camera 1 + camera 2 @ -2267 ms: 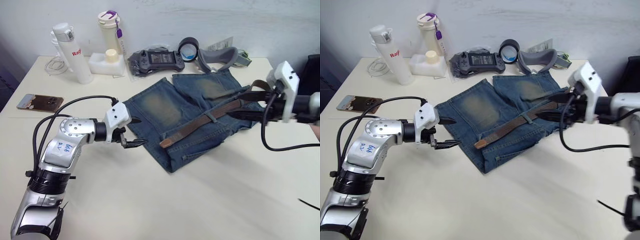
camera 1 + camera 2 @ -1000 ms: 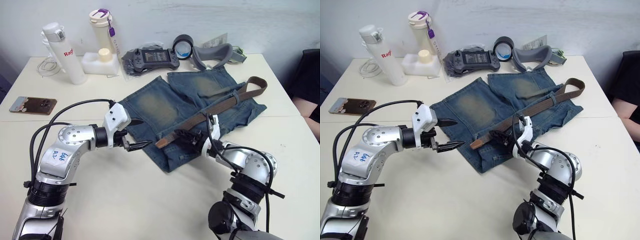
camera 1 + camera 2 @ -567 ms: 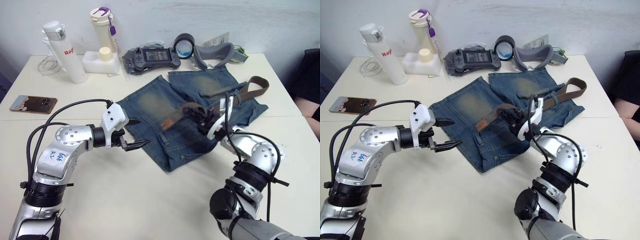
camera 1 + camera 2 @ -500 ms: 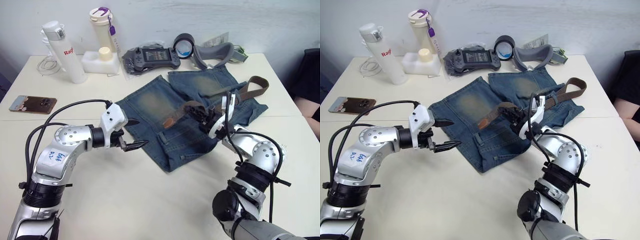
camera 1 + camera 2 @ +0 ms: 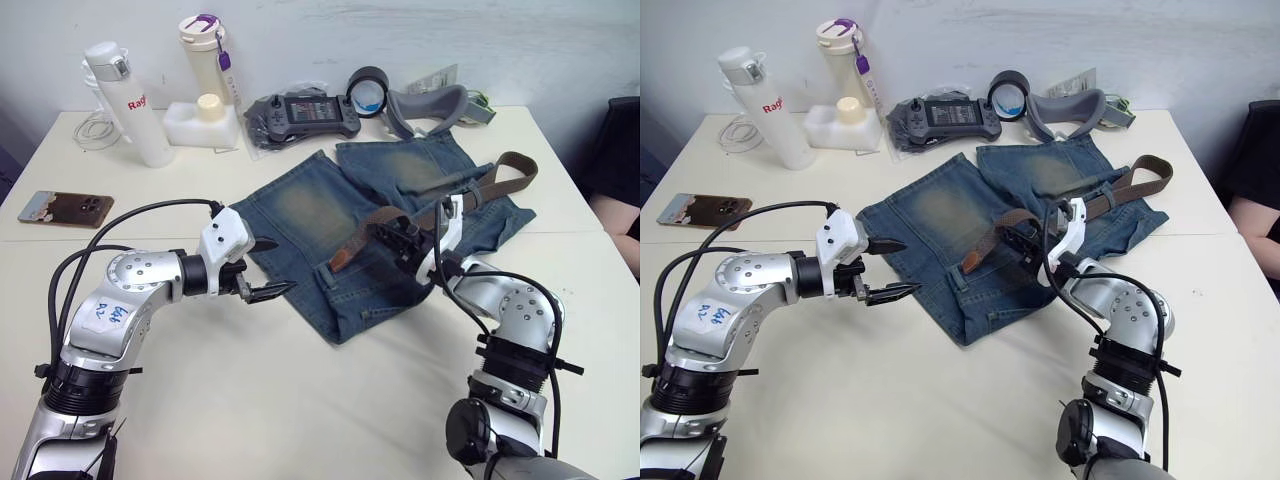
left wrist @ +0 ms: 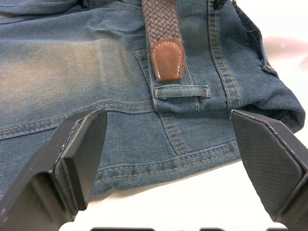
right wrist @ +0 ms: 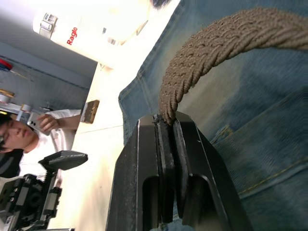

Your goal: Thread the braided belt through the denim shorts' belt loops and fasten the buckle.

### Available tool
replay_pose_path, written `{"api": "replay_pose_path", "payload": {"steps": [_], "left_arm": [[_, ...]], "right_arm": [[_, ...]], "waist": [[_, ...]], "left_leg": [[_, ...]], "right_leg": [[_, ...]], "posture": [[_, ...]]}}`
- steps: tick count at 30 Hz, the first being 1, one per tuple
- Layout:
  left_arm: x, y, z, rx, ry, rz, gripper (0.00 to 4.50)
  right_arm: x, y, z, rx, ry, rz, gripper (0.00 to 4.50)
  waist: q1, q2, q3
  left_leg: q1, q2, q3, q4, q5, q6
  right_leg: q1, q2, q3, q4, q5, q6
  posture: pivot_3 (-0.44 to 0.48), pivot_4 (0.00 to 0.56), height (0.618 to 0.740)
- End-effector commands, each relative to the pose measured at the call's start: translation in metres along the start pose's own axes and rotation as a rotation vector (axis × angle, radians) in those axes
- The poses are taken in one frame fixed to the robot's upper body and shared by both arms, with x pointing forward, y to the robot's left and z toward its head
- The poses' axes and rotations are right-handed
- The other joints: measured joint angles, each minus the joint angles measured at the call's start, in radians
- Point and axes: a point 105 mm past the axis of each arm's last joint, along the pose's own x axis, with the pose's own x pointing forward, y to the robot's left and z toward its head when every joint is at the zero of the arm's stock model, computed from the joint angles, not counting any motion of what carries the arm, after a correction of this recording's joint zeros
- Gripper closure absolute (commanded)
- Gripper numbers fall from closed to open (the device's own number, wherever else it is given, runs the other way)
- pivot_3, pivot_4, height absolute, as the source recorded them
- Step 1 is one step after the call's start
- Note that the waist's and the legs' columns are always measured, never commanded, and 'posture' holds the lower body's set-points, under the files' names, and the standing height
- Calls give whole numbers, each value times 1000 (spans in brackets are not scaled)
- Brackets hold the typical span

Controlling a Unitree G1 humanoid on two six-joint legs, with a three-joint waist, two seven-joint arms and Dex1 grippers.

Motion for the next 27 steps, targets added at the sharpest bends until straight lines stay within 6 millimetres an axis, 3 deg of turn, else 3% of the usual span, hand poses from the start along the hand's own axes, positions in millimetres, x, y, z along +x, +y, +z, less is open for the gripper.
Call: {"api": "replay_pose_path", "payload": {"steps": [1, 15, 22, 24, 26, 27], "left_arm": [[-3, -3, 10, 44, -17, -6, 0], [-3, -4, 14, 52, -14, 0, 0], [-1, -11, 5, 76, 39, -17, 0], [1, -13, 2, 92, 53, -15, 0], [8, -15, -1, 119, 73, -1, 0], [12, -19, -3, 131, 79, -4, 0]], "right_arm": [[-3, 2, 0, -40, -4, 18, 4412], [14, 7, -41, -75, 89, 46, 4412], [25, 5, -82, -264, 266, 19, 4412], [27, 4, -85, -306, 277, 8, 4412], [31, 6, -74, -307, 205, 2, 4412], [30, 7, -67, -297, 179, 7, 4082]], "waist": [[1, 0, 0], [-1, 0, 0], [-4, -1, -1], [-5, -1, -1], [-4, -2, -1], [-4, -2, -1]], "left_leg": [[0, 0, 0, 0, 0, 0], [0, 0, 0, 0, 0, 0], [0, 0, 0, 0, 0, 0], [1, 1, 0, 0, 0, 0], [1, 1, 0, 0, 0, 0], [1, 1, 0, 1, 0, 0]], "right_leg": [[0, 0, 0, 0, 0, 0], [0, 0, 0, 0, 0, 0], [0, 0, 0, 0, 0, 0], [0, 1, 0, 0, 0, 0], [0, 1, 0, 0, 0, 0], [0, 1, 0, 0, 0, 0]], "posture": [[0, 150, 731], [0, 150, 731], [0, 150, 731], [0, 150, 731], [0, 150, 731], [0, 150, 731]]}}
